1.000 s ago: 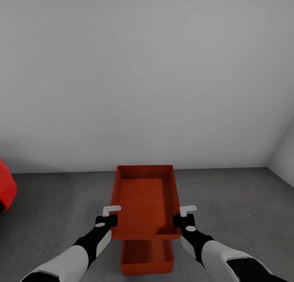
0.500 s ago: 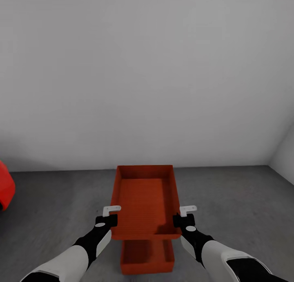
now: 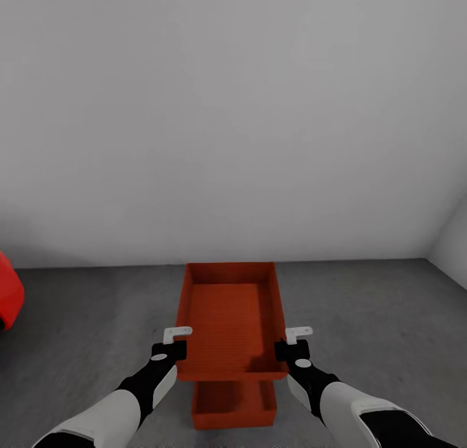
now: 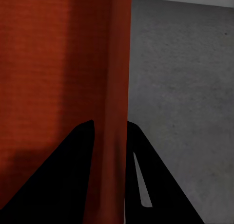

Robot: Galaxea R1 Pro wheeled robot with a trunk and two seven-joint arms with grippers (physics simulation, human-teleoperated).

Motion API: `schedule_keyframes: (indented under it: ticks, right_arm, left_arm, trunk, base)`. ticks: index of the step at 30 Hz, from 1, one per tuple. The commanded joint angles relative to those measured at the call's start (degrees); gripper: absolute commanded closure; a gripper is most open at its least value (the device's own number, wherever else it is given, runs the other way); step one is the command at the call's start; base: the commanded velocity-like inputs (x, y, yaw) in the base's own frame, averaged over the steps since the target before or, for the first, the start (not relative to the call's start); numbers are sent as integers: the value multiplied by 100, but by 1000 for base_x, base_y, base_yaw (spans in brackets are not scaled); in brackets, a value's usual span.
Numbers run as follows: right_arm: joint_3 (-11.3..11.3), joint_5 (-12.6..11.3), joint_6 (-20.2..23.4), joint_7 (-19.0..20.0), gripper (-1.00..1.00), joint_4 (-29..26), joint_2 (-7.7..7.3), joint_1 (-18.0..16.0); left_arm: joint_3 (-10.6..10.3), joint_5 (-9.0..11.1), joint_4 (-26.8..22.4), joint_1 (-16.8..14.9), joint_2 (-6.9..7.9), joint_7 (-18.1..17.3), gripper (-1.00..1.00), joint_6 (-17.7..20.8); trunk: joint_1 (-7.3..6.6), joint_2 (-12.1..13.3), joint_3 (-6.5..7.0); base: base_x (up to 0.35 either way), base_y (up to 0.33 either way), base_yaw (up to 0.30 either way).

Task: Move the two storage containers from the living room to the garage. In the garage, place one container on the floor and stack the other container on top of it (either order is fine).

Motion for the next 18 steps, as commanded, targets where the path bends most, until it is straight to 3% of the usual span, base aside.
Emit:
schedule_keyframes:
  ticks: [1,18]
  right_arm:
    - [-69,88,18,-13,100,20,9,-1]
    - [-69,85,18,-15,100,17,9,-1]
  left_arm:
    - [151,-59,-335,-7,-1,68,100,-60]
    - [151,-59,-335,-7,-1,68,100,-54]
  trunk:
    - [0,-4,-15]
    - [0,-4,-167]
  base:
    - [0,0,0]
    - [0,0,0]
